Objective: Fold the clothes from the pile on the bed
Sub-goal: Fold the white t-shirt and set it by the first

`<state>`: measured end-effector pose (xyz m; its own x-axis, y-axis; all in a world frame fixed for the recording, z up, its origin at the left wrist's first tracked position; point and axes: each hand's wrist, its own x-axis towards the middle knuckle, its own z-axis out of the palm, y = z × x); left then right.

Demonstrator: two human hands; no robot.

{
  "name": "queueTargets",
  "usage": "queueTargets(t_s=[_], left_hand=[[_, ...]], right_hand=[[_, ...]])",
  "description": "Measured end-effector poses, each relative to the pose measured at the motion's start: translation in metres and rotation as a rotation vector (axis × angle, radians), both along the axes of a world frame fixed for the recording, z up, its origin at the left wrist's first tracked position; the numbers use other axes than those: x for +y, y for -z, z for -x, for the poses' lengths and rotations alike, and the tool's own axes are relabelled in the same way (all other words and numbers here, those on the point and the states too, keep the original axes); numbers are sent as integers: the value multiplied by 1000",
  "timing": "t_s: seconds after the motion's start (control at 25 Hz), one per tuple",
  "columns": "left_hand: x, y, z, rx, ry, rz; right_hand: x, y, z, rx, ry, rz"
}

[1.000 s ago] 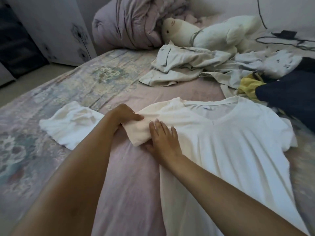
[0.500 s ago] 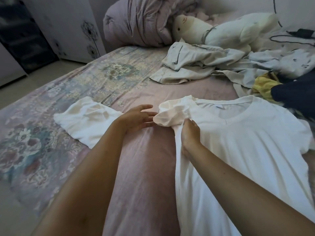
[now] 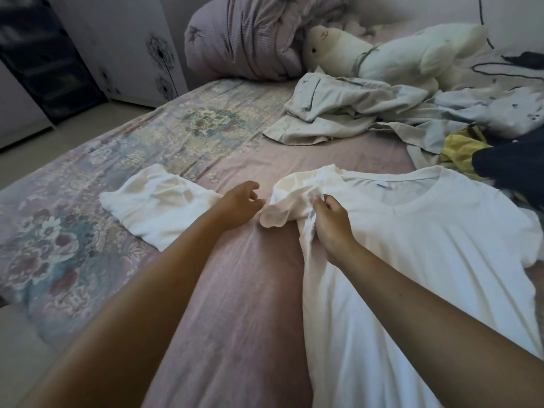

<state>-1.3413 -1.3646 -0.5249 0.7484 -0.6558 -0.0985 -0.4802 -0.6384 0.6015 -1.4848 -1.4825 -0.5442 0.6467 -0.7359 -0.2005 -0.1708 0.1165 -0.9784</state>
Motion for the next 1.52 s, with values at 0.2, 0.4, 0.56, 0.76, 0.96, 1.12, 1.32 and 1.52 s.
queueTargets(t_s=[0.2, 0.4, 0.56, 0.76, 0.96, 1.12, 1.32, 1.52], left_hand=[[-1, 9, 22, 571, -90, 223], [-5, 12, 2, 114, -484, 408], [-7, -4, -32, -135, -414, 170], [-18, 10, -37, -287, -20, -624], [-45, 12, 16, -500, 134, -176], [-35, 63, 36, -283, 221, -380], [-46, 59, 33, -418, 156, -479], [-111, 38, 146, -583, 394, -192]], right_hand=[[1, 1, -3, -9, 39, 26], [12, -5, 3, -127, -137, 198], [38, 23, -2, 386, -690, 1047], [52, 41, -1, 581, -829, 1265], [50, 32, 13, 224, -765, 1199], [1, 32, 73, 575, -397, 1109], [-74, 24, 144, 494, -498, 681], [-197, 6, 223, 538, 56, 653]])
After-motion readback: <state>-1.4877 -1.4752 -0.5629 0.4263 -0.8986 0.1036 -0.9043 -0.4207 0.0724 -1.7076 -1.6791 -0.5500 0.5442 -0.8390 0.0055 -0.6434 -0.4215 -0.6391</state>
